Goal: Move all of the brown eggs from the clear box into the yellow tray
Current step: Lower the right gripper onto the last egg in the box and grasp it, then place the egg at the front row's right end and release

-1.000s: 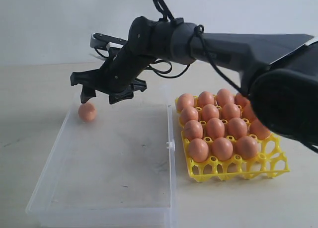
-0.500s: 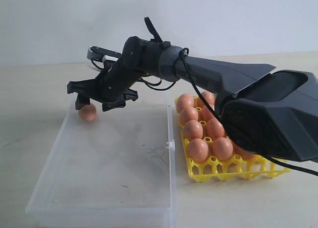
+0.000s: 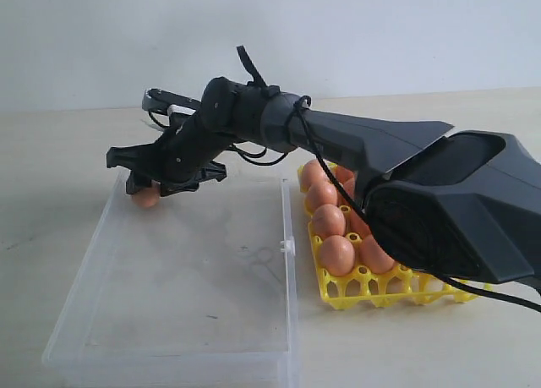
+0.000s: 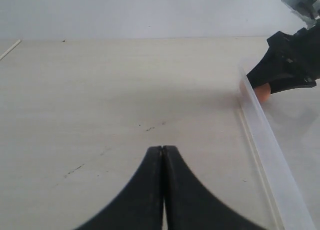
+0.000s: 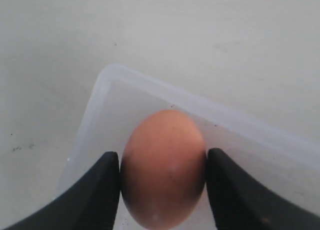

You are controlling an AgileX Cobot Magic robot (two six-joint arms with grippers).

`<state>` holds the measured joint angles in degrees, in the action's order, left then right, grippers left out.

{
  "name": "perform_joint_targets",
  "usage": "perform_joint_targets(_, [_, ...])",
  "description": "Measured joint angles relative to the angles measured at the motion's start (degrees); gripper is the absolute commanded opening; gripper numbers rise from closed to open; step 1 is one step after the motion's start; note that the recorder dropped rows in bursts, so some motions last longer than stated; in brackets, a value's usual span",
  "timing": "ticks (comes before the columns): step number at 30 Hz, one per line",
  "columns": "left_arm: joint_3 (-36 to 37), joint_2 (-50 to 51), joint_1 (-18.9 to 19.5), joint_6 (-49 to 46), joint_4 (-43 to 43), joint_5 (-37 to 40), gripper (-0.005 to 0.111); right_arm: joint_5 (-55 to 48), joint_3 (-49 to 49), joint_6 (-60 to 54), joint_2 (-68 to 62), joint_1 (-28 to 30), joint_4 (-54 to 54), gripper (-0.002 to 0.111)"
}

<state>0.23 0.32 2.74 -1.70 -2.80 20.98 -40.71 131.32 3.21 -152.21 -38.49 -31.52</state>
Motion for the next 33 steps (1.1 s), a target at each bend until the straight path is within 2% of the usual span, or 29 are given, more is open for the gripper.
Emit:
perform_joint_targets(3, [0.0,0.0,0.0,0.0,0.0,0.0,0.0,-0.3,0.0,-1.0,0.4,0.0,1.6,0.0])
perform_joint_targets(6, [0.0,0.0,0.0,0.0,0.0,0.0,0.0,0.9,-4.6,-1.1,6.1,0.5,9.1,0.0])
perform_joint_targets(8, [0.0,0.0,0.0,0.0,0.0,0.0,0.0,6.4,-12.3,-1.2,12.6,1.0,12.9,0.0])
perform_joint_targets(12, [0.0,0.0,0.0,0.0,0.0,0.0,0.0,24.7,-36.7,-1.3,29.2,1.8,19.4,0.0])
perform_joint_targets(19, [0.0,0.0,0.0,0.0,0.0,0.0,0.0,51.2,-72.1,-1.5,50.3,5.2,23.6,0.0])
perform_joint_targets(25, [0.0,0.0,0.0,0.0,0.0,0.0,0.0,63.3,-93.2,-5.2,62.4,9.3,21.4,0.0])
perform_joint_targets(33, [0.0,0.0,0.0,0.0,0.0,0.0,0.0,70.8,-110.9,-7.6,70.6,12.2,12.8,0.0])
